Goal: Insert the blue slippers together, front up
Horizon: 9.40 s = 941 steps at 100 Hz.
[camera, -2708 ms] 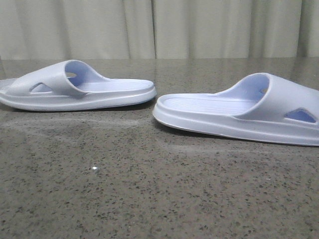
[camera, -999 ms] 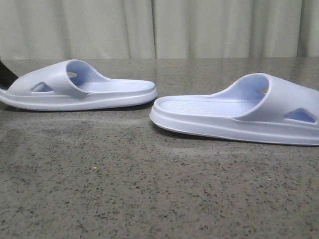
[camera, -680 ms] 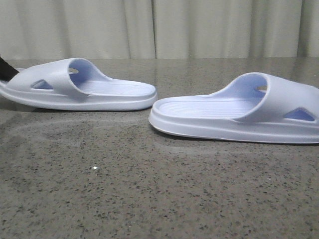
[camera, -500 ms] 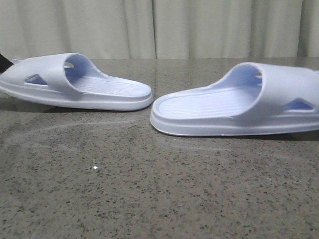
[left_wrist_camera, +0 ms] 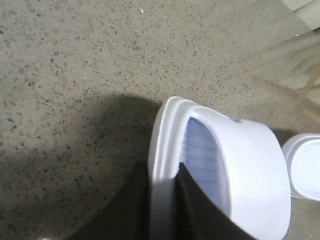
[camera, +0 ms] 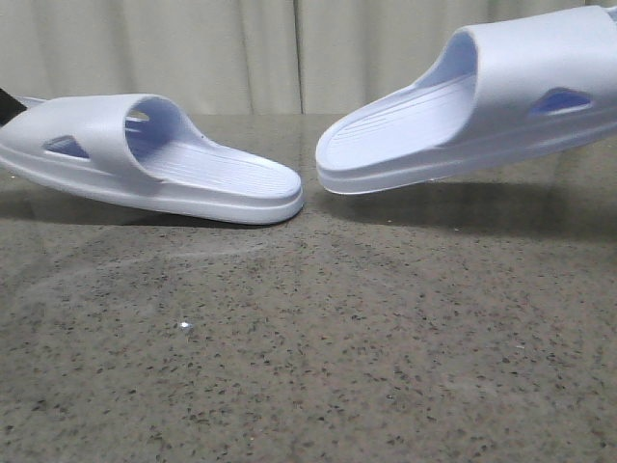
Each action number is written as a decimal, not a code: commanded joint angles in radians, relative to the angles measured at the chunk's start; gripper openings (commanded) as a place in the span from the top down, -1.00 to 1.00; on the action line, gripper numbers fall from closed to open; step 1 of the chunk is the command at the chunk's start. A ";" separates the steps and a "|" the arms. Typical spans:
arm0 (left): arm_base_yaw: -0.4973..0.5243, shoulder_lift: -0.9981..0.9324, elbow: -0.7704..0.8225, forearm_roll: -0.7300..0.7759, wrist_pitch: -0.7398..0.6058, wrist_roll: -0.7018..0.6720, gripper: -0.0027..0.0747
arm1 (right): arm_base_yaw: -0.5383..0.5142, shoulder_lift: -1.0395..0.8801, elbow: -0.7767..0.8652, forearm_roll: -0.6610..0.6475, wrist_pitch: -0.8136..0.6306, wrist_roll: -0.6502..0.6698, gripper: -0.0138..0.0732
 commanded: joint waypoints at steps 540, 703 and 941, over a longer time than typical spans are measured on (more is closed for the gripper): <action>-0.518 -0.866 0.501 0.104 -1.019 0.298 0.89 | 0.482 -0.189 0.329 0.524 -0.649 -0.781 0.86; -0.662 -1.081 0.669 0.204 -1.216 0.147 0.89 | 0.515 -0.345 0.467 0.761 -0.674 -0.781 0.86; -0.065 -1.574 0.961 1.034 -0.766 -0.775 0.89 | 0.515 -0.343 0.467 0.761 -0.706 -0.781 0.86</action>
